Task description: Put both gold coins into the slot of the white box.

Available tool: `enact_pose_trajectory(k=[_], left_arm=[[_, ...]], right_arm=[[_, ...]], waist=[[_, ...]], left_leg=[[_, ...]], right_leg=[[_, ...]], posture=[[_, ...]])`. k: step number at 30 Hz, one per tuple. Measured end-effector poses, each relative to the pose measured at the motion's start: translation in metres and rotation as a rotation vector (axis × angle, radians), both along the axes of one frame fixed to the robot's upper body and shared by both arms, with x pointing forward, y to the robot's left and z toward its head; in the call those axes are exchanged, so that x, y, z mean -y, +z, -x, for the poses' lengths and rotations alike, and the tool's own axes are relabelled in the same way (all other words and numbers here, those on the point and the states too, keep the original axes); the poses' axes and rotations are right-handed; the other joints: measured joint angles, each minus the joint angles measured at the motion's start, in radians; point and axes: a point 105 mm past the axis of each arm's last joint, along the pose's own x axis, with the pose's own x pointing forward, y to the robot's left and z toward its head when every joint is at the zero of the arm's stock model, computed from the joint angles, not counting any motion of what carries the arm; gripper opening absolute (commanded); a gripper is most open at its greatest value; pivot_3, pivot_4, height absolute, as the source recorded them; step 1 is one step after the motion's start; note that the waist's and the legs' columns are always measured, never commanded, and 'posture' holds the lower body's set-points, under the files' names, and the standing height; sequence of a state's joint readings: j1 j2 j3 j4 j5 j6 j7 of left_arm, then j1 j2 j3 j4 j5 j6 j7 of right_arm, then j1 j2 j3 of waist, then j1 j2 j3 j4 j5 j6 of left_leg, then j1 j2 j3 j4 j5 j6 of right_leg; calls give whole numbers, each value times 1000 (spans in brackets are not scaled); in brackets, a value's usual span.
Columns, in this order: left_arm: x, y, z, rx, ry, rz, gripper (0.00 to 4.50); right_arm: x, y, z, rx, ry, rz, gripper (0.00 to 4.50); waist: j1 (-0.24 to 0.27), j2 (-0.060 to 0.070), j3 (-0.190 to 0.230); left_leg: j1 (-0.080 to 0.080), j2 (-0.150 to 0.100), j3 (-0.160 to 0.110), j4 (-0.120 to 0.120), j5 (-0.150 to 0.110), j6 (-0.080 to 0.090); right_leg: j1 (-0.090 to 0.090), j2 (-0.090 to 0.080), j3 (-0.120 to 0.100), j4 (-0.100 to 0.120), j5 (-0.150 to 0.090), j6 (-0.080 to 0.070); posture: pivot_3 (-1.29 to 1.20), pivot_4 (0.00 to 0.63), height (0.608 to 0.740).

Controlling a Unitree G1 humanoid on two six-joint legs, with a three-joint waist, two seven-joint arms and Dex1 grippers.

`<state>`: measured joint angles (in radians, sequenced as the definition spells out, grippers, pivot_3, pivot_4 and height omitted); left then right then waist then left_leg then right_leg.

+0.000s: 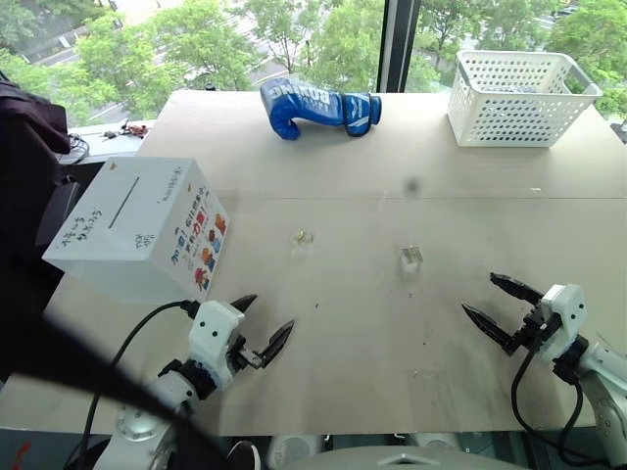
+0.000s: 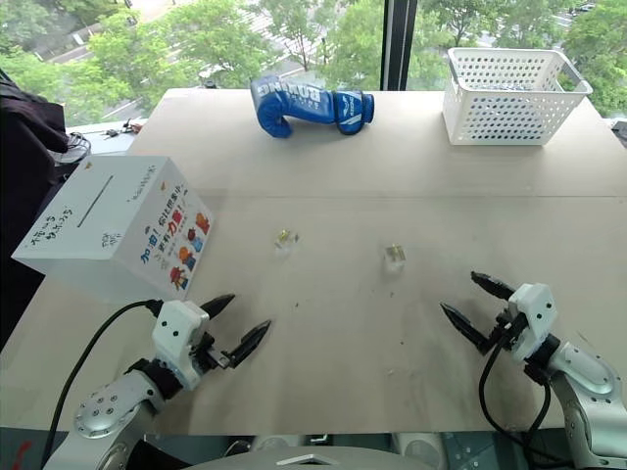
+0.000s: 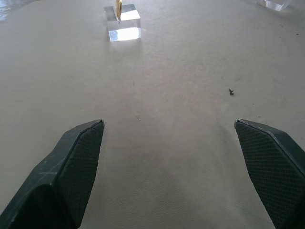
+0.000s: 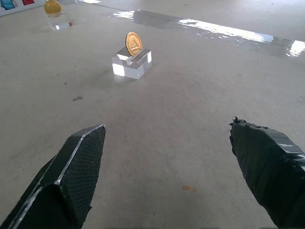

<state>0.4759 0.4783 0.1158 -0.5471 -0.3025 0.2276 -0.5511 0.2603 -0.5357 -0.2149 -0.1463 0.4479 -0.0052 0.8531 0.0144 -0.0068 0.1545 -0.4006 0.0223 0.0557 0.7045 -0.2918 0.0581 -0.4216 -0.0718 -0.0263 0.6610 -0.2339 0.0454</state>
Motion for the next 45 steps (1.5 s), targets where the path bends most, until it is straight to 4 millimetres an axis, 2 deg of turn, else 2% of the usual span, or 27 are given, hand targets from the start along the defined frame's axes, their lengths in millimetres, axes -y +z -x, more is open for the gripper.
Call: enact_pose_trajectory(k=[20,24,27,28,29,31,34,35,37,39,40,45], left_arm=[[5,9,-5,36,-32,12,4500],[8,17,-11,73,-65,-2,4500],[14,31,-17,114,-118,-1,4500],[22,43,-18,128,-169,40,4500],[27,48,-18,140,-194,59,4500],[37,63,-12,158,-261,108,4500],[40,65,-7,130,-313,99,4500],[39,65,-7,122,-317,92,4500],[38,67,-6,126,-322,86,4500],[38,68,-6,127,-325,79,4500],[38,68,-6,126,-325,77,4500],[37,68,-6,125,-325,72,4500]], right_arm=[[-22,8,-10,40,51,26,4483],[-40,18,-23,64,77,21,4483],[-64,31,-39,93,79,-9,4483],[-80,36,-51,106,77,-14,4483],[-86,39,-54,114,80,-18,4483],[-96,41,-63,115,64,-15,4483],[-102,38,-70,92,17,7,4483],[-103,35,-71,77,-5,10,4095],[-101,31,-72,64,-31,20,3715],[-100,28,-72,57,-45,29,2682],[-99,27,-72,53,-50,30,2362],[-97,21,-68,37,-60,44,20]], waist=[[0,0,0],[-2,0,0],[-1,-1,1],[-3,-1,1],[-2,-1,1],[0,-1,1],[1,-1,1],[0,-1,1],[-1,-1,1],[-2,-1,1],[-1,-1,1],[-2,-1,1]], left_leg=[[1,0,1,0,0,0],[1,0,1,0,0,0],[1,1,1,0,0,0],[1,1,1,0,0,0],[1,1,1,0,0,0],[0,0,1,0,0,0],[0,0,0,0,0,-1],[-1,0,0,-1,0,-1],[0,0,0,-1,0,0],[0,0,0,-1,0,0],[0,0,0,-1,0,0],[0,0,1,-1,0,0]], right_leg=[[0,-1,0,0,0,0],[0,-1,1,0,0,0],[0,-1,0,1,0,0],[0,-1,0,1,0,-1],[0,-1,0,1,0,-1],[0,-2,0,0,0,0],[0,-2,-1,-1,0,0],[0,-2,-1,-1,0,0],[0,-2,-1,-1,0,0],[0,-2,-1,-1,0,0],[0,-1,-1,-1,0,0],[0,-1,0,0,0,0]], posture=[[0,150,704],[0,150,704],[0,150,704],[0,150,704],[0,150,704],[0,150,704],[0,150,704],[0,150,704],[0,150,704],[0,150,704],[0,150,704],[0,150,704]])
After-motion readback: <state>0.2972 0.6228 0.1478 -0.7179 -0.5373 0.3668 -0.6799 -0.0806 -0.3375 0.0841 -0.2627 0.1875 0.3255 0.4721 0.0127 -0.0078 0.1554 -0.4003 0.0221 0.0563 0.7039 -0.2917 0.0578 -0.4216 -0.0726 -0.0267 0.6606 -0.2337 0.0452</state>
